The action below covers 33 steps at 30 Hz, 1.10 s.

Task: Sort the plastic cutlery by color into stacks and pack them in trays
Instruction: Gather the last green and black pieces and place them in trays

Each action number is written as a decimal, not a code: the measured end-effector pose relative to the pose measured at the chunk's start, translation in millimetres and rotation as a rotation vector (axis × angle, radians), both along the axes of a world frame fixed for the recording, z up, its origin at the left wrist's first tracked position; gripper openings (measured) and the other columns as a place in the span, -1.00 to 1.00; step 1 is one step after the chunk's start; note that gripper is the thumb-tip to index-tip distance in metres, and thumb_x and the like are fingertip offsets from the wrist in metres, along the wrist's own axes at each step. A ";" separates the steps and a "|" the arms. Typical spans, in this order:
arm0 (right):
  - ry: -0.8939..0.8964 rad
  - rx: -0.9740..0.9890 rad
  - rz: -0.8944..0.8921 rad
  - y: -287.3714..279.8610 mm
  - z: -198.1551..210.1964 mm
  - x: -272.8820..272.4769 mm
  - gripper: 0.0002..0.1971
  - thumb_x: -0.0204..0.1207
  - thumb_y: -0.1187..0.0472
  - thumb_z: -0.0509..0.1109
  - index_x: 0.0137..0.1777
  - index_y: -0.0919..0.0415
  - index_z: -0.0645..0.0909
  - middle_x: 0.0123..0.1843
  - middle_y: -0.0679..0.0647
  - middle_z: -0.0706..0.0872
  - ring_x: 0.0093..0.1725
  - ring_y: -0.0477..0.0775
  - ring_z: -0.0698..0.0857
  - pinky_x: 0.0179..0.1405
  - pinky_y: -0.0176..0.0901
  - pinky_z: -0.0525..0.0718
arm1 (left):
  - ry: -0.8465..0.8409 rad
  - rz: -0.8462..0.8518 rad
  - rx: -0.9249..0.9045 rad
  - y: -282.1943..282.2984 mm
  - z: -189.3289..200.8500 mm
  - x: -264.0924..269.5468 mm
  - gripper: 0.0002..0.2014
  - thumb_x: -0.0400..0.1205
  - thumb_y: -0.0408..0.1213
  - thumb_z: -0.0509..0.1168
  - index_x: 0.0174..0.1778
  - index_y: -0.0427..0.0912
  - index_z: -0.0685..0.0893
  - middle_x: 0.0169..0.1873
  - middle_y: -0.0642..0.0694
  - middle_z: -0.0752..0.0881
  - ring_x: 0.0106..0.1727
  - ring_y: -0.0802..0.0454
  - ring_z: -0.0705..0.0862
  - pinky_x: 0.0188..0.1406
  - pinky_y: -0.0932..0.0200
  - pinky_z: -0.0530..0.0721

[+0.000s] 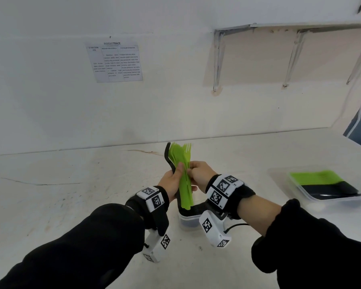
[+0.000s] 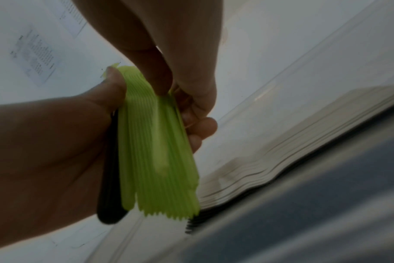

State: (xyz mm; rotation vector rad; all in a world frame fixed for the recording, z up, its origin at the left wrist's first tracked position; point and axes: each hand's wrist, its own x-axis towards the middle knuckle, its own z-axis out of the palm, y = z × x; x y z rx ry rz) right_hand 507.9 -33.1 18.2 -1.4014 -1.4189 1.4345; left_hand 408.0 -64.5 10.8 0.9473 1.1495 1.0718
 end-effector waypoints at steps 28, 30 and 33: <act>-0.076 0.044 0.186 10.4 2.9 28.5 -0.86 0.54 0.37 0.34 -0.23 0.23 0.65 -0.19 0.21 0.71 -0.05 0.25 0.70 0.26 0.23 0.63 | -0.103 0.264 -0.091 -13.5 5.3 26.2 -0.74 0.71 -0.37 0.05 0.17 -0.44 0.54 -0.15 -0.45 0.70 -0.43 -0.28 0.74 -0.44 -0.08 0.76; -0.085 0.045 0.182 11.5 6.7 28.1 -0.91 0.55 0.37 0.35 -0.15 0.31 0.67 -0.19 0.23 0.70 -0.06 0.24 0.69 0.25 0.25 0.64 | -0.094 0.309 -0.085 -12.0 4.3 26.0 -0.74 0.71 -0.37 0.07 0.16 -0.47 0.55 -0.09 -0.48 0.69 -0.27 -0.36 0.74 -0.29 -0.19 0.78; -0.110 0.067 0.180 13.3 14.1 26.5 -0.85 0.53 0.36 0.37 0.04 0.42 0.67 -0.22 0.18 0.71 -0.10 0.21 0.69 0.22 0.19 0.66 | -0.056 0.337 -0.088 -9.9 4.8 22.9 -0.78 0.71 -0.35 0.10 0.07 -0.40 0.59 -0.17 -0.38 0.69 -0.21 -0.31 0.70 -0.20 -0.22 0.74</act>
